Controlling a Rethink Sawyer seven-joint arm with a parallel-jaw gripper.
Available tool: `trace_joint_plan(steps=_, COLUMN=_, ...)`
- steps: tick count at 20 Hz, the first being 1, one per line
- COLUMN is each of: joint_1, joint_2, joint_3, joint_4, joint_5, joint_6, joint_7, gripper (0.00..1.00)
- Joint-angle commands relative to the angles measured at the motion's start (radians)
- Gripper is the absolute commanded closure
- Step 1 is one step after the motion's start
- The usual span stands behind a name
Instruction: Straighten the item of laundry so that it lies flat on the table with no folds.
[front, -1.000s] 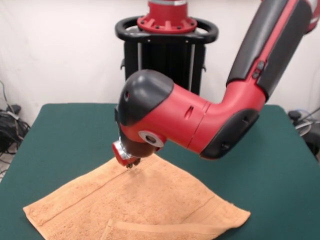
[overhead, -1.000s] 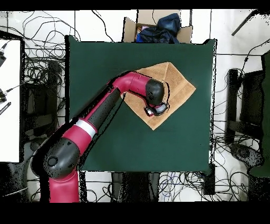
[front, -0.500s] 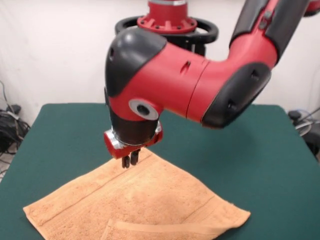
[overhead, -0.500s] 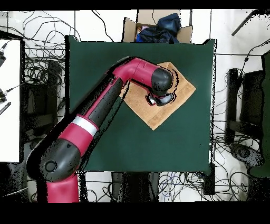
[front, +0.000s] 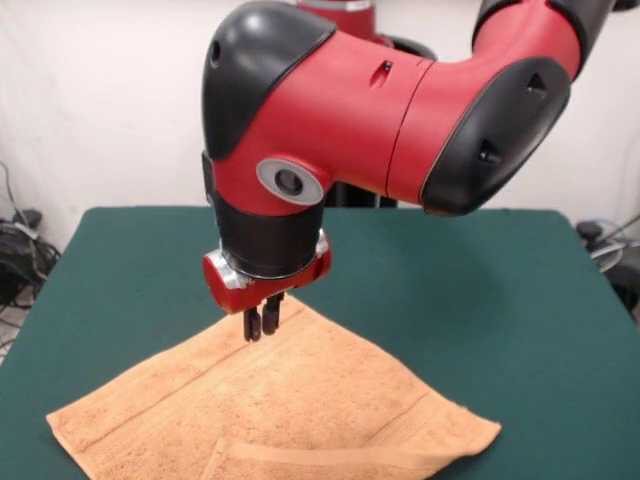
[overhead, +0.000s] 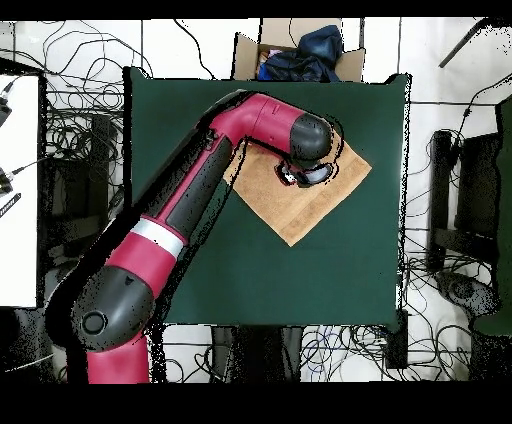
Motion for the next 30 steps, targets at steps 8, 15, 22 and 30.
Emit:
trace_joint_plan(steps=8, joint_1=0.004, joint_2=0.09, joint_3=0.165, joint_4=-0.08, joint_5=0.17, joint_6=0.23, joint_7=0.033, gripper=1.0)
trace_joint_plan(steps=15, joint_1=0.007, joint_2=0.136, joint_3=0.147, joint_4=-0.1, joint_5=0.197, joint_6=0.262, joint_7=0.05, gripper=1.0)
trace_joint_plan(steps=22, joint_1=-0.002, joint_2=0.198, joint_3=0.141, joint_4=-0.15, joint_5=0.226, joint_6=0.274, joint_7=0.063, gripper=1.0)
trace_joint_plan(steps=30, joint_1=-0.007, joint_2=0.286, joint_3=0.128, joint_4=-0.208, joint_5=0.254, joint_6=0.306, joint_7=0.112, gripper=1.0)
